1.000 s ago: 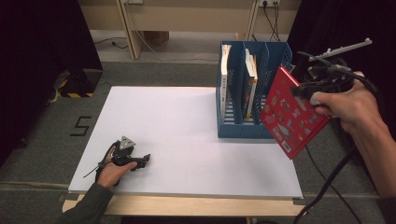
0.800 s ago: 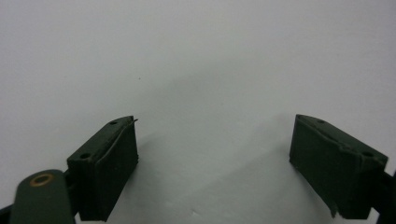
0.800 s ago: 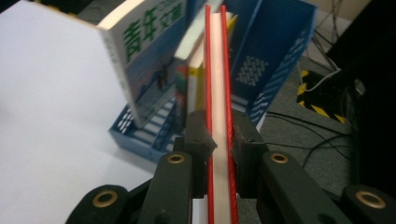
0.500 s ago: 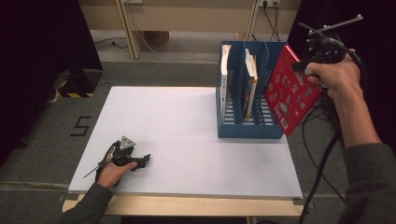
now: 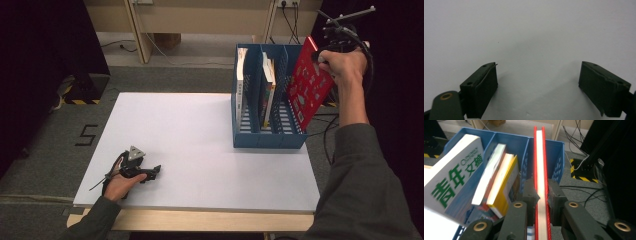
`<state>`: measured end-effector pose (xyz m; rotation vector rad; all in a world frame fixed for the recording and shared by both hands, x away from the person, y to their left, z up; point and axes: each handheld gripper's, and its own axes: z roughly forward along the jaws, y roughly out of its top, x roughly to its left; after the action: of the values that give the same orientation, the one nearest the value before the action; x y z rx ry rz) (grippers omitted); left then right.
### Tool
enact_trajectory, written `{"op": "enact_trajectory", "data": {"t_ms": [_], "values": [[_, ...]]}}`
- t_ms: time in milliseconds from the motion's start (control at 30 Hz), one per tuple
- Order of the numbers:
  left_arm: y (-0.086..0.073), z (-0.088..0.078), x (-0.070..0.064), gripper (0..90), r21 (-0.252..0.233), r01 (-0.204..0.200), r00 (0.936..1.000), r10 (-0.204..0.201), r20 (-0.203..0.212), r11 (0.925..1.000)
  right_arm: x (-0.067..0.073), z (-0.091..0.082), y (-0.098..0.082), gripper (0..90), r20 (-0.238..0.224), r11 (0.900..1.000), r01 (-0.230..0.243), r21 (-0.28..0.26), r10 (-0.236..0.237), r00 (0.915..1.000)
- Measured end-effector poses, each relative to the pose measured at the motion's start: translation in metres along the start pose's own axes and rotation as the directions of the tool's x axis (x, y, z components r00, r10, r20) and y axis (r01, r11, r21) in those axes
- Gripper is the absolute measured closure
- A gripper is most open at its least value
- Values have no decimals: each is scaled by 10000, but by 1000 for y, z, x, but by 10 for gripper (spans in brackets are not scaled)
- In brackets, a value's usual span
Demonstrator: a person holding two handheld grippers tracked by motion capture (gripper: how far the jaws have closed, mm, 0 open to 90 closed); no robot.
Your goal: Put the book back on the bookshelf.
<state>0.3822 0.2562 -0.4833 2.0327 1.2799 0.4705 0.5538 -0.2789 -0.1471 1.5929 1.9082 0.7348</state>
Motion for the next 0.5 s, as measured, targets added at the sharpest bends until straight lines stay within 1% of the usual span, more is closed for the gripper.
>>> {"op": "enact_trajectory", "data": {"t_ms": [100,167,300,333,400,433,467,500], "values": [[0,0,0,146,9,-53,10000,53,-19,10000,1,10,2,797,49,10000,-42,1,42,10000],[0,0,0,146,6,-51,10000,51,-23,10000,1,17,3,797,47,9999,-158,56,158,9999],[0,0,0,146,6,-2,10000,2,7,10000,3,32,4,797,-148,9996,-298,27,298,9994],[0,0,0,146,6,-10,10000,10,10,10000,3,36,5,796,-117,9996,-266,23,267,9996],[0,0,0,146,6,1,10000,-1,13,10000,3,44,4,797,-154,9992,-396,37,397,9991],[0,0,0,146,-2,16,10000,-16,15,10000,3,48,3,797,-209,9993,-377,27,378,9991],[0,0,0,146,8,4,10000,-4,15,10000,3,52,2,797,-213,9985,-531,99,533,9984],[0,0,0,146,4,5,10000,-5,13,10000,2,57,0,796,-178,9984,-552,121,554,9983]]}}
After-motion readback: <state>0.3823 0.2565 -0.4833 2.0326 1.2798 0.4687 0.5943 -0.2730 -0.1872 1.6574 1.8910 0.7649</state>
